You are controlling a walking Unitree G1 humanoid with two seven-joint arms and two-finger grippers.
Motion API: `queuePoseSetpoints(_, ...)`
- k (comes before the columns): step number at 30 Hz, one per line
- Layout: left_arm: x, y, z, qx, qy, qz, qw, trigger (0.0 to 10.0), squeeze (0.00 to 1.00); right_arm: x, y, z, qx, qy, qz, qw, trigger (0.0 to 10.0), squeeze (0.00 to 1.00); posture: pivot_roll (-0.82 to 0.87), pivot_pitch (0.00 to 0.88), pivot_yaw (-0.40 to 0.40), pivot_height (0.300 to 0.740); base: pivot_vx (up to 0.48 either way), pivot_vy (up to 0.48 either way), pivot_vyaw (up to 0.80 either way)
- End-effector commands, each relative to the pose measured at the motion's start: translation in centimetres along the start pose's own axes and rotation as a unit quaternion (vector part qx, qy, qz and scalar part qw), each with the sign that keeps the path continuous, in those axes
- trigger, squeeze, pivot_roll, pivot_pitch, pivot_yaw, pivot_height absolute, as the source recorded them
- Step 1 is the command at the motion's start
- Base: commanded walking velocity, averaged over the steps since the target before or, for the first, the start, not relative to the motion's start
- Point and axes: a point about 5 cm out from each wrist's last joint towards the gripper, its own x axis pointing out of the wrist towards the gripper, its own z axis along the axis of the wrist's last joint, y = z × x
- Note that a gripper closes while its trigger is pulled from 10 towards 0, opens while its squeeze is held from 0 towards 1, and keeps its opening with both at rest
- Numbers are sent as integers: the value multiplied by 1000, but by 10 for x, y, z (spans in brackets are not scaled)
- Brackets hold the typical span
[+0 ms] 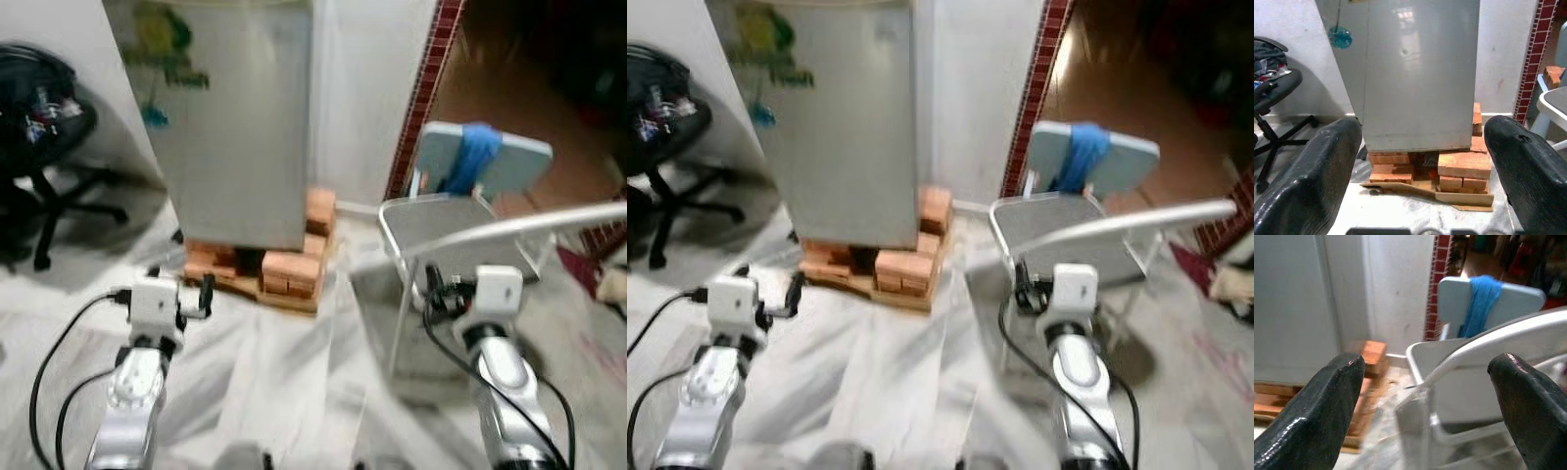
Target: Restocking fridge
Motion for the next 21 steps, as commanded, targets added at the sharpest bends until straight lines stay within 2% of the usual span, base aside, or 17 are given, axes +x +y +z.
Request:
queuePoseSetpoints(1,-2,5,0,-2,-1,-4,1000,10000,0,2,7,8,24,-20,13,999,10000,0,36,0,-27,740,0,480,0)
queuePoseSetpoints(3,-3,3,-3,-2,4,-3,1000,10000,0,1,7,9,12,-24,18,999,10000,0,32,0,-26,740,0,480,0)
queuePoseSetpoints(7,-2,-1,-3,-4,5,-7,1000,10000,0,2,7,8,16,-22,19,999,10000,0,29,0,-28,740,0,480,-113)
queuePoseSetpoints(12,0,-2,-1,-12,-8,-14,1000,10000,0,3,6,9,18,-23,23,999,10000,0,31,0,-30,740,0,461,-800)
queuePoseSetpoints(21,0,-2,-4,-21,6,-6,1000,10000,0,5,8,10,11,-28,27,999,10000,0,29,0,-32,740,133,424,-800)
